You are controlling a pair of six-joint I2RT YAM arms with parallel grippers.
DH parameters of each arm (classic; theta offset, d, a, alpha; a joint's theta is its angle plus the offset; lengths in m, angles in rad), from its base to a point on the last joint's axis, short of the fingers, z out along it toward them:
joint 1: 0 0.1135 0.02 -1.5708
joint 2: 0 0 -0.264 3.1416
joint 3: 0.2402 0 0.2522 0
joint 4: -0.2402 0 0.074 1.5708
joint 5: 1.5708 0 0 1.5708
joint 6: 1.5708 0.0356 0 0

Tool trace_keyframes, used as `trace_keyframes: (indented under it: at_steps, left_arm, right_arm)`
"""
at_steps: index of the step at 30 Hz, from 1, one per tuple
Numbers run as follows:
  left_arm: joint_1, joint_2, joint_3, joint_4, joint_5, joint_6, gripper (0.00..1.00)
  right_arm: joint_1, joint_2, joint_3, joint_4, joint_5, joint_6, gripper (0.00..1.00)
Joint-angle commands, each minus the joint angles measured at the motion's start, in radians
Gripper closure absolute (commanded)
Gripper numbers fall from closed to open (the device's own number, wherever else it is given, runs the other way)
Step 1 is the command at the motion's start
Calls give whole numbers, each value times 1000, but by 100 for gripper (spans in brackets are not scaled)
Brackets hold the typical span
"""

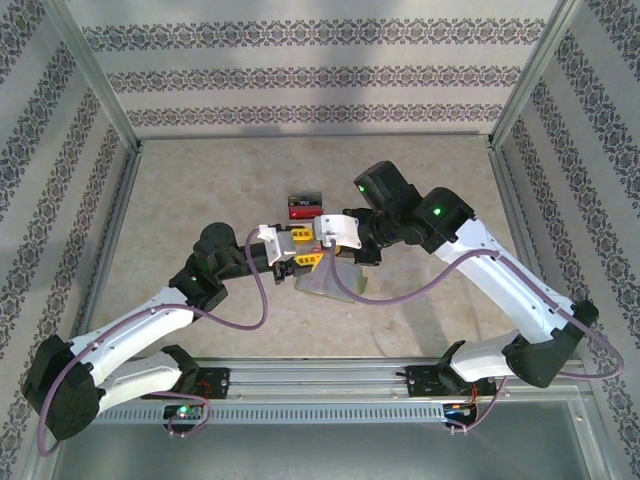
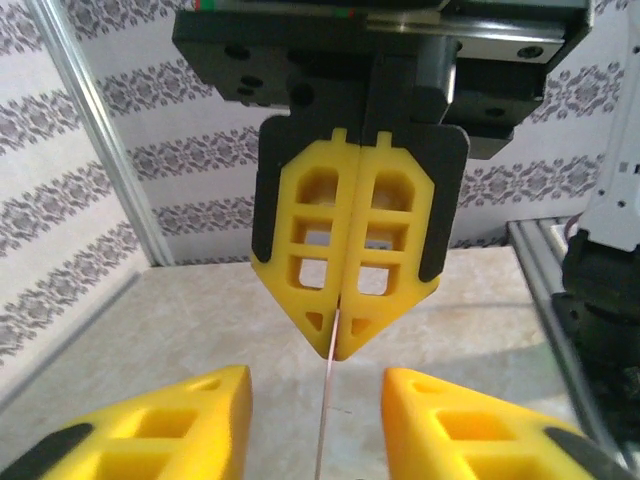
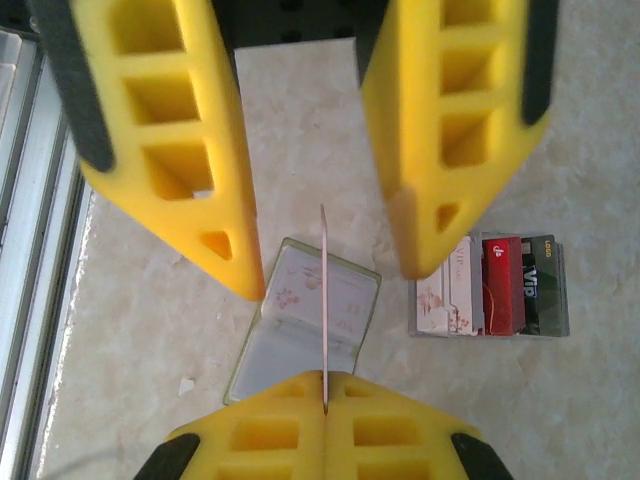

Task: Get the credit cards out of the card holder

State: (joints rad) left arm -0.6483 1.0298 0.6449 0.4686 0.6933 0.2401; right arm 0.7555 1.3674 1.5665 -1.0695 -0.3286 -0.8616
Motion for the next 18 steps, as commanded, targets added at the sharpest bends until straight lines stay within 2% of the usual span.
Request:
trace_keyframes:
  at_steps: [1,3,7,10,18]
  left_arm:
    - [-11,-70,-18,-41,-59,29,51]
    - [-11,-117,-41,-86,-116,38,43]
    - [-11,-229,-96,-169,-246,29,34]
    - [-11,-326,-147,-218,-381,-4,26]
    - [-11,-568,-248,-416,-773,-130,14]
  right_arm:
    - [-5,16,21,-3,-12,-26,100]
    - [-17,29,27,4,-15,-36,100]
    - [-40,78,55,4,-12,-61,100]
    - [-60,129,83,4,-11,-79,100]
    - [-97,303,198,3,0,-138,100]
